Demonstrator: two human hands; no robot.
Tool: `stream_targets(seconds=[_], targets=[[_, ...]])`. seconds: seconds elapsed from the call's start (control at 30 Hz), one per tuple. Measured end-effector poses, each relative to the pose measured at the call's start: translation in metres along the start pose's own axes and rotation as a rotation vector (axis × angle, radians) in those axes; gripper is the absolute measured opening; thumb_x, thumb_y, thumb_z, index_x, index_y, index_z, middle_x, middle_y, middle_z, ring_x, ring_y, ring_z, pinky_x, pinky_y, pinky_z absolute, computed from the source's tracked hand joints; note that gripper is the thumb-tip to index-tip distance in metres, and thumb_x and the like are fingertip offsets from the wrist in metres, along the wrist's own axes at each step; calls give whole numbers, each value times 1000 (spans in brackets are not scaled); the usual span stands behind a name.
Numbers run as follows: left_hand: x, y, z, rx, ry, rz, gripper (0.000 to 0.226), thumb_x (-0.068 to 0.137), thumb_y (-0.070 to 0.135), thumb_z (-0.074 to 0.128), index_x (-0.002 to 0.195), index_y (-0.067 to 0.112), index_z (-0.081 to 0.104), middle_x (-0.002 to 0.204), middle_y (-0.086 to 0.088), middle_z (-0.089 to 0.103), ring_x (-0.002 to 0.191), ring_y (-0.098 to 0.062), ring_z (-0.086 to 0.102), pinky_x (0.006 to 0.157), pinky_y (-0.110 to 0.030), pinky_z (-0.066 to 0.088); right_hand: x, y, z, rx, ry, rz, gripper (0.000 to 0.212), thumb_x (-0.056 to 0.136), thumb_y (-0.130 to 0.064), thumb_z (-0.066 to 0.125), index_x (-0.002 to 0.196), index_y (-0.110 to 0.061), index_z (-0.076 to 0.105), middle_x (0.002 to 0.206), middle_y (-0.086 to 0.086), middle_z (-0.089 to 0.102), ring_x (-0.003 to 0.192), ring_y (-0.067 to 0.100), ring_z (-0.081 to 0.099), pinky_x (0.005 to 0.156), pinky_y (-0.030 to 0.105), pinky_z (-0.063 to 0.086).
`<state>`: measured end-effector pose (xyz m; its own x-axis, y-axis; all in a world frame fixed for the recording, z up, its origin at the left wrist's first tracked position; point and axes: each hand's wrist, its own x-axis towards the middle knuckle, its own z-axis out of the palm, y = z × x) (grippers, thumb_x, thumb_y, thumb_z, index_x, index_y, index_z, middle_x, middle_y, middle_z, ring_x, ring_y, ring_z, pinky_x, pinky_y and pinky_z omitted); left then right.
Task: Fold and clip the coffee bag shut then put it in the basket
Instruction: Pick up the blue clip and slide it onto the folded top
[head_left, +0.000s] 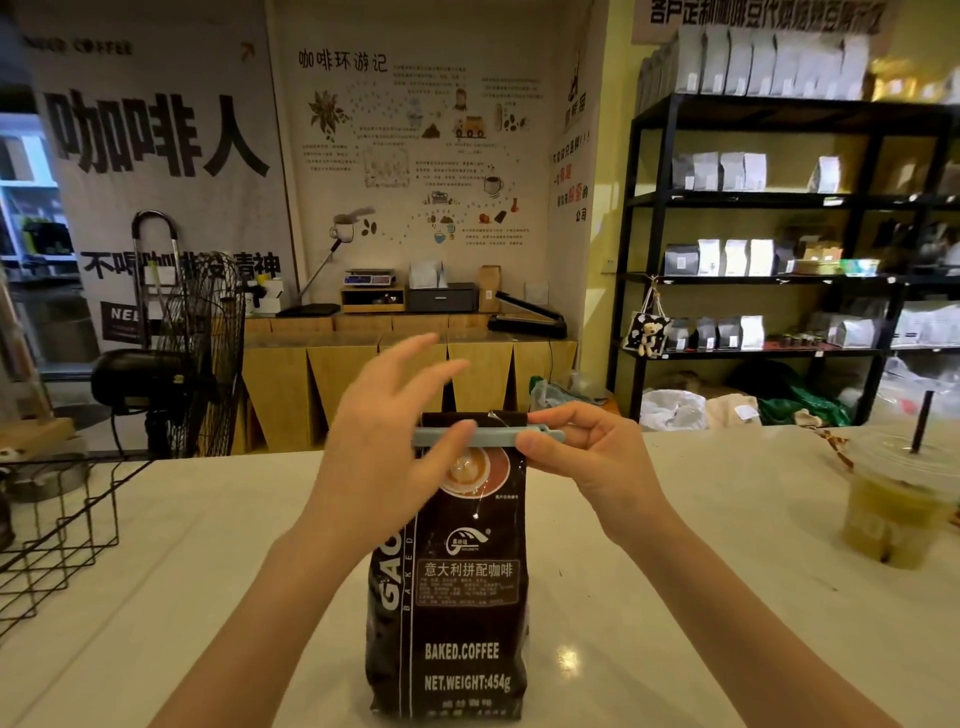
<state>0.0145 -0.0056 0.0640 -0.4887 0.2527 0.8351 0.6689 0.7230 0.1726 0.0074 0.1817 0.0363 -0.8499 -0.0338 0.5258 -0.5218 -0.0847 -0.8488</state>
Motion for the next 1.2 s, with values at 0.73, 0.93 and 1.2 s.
stream_targets(seconds=[0.73, 0.93, 1.2], targets=[[21, 20, 10, 62, -452, 99, 28, 90, 34, 43, 109, 17, 55, 96, 0, 65, 83, -13, 58, 77, -29, 47, -11, 5, 2, -118, 13, -157, 13, 77, -6, 64, 84, -16, 62, 68, -10, 75, 73, 12, 72, 66, 20, 57], [13, 11, 11, 183, -302, 126, 49, 86, 51, 36, 123, 21, 48, 116, 1, 64, 107, -14, 57, 104, -28, 30, -8, 7, 3, -62, -13, -85, 16, 79, -5, 61, 89, -17, 62, 81, -3, 73, 79, 12, 70, 70, 21, 56], [-46, -25, -14, -675, -353, -810, 106, 32, 65, 75, 125, 35, 34, 129, 6, 49, 103, -10, 54, 86, -33, 45, -6, 18, 5, 155, -2, 98, 17, 77, -14, 62, 93, -20, 64, 87, -2, 74, 93, 18, 68, 79, 25, 57]])
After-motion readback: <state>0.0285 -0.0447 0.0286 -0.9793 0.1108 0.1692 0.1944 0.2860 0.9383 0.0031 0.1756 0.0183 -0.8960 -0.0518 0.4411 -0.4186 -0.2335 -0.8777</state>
